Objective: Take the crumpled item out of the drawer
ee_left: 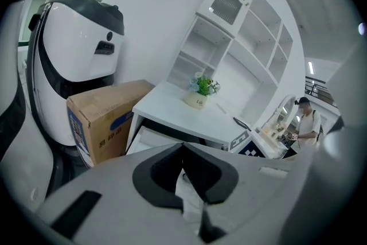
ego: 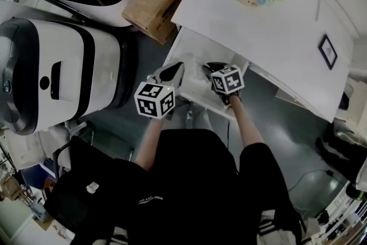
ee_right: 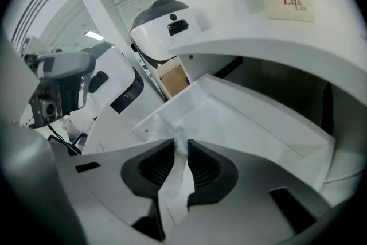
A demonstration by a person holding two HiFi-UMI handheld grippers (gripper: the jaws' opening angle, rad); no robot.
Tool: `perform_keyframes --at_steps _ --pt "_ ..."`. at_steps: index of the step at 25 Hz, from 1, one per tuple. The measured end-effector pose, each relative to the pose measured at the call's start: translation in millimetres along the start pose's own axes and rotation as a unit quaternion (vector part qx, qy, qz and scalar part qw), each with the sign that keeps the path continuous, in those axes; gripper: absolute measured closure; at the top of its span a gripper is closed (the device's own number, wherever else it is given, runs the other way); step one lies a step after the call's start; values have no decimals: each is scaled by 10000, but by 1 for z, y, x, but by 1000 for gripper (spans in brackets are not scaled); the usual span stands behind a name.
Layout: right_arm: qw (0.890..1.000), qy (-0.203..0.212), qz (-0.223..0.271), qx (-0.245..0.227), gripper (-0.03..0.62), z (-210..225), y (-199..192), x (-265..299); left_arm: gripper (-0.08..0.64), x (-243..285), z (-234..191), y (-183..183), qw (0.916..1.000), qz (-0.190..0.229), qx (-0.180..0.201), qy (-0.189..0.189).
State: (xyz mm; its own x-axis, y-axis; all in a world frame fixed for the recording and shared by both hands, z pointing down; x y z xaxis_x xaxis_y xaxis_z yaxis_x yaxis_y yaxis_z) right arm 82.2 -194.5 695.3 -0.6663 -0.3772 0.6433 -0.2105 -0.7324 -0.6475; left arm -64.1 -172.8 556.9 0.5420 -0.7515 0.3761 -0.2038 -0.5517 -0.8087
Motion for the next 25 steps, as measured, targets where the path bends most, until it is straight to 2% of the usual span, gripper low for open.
perform_keyframes --at_steps 6,12,18,25 --pt "9995 85 309 -56 529 -12 9 -30 563 -7 11 9 9994 164 250 -171" --pt "9948 135 999 115 529 -25 32 -66 561 -19 22 24 9978 403 432 -295" --pt "9848 178 1710 227 529 -38 59 -99 561 -26 31 38 9957 602 567 -409" --pt "9664 50 2550 308 529 -48 90 -137 561 -35 43 63 9912 959 742 -533"
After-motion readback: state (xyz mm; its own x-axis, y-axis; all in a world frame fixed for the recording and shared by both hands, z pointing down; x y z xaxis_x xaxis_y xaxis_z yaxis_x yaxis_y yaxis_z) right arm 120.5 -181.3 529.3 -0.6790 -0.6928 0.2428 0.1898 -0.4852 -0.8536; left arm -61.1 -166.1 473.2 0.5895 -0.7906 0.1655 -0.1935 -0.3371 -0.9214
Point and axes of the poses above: the fingertips, and each gripper's own axes: x forward along the fingers, z to its right, y out of its top, the point moved 5 cm from there along -x, backward along the fingers, and after that the axes turned 10 degrees about z, right-handed, at the moved point
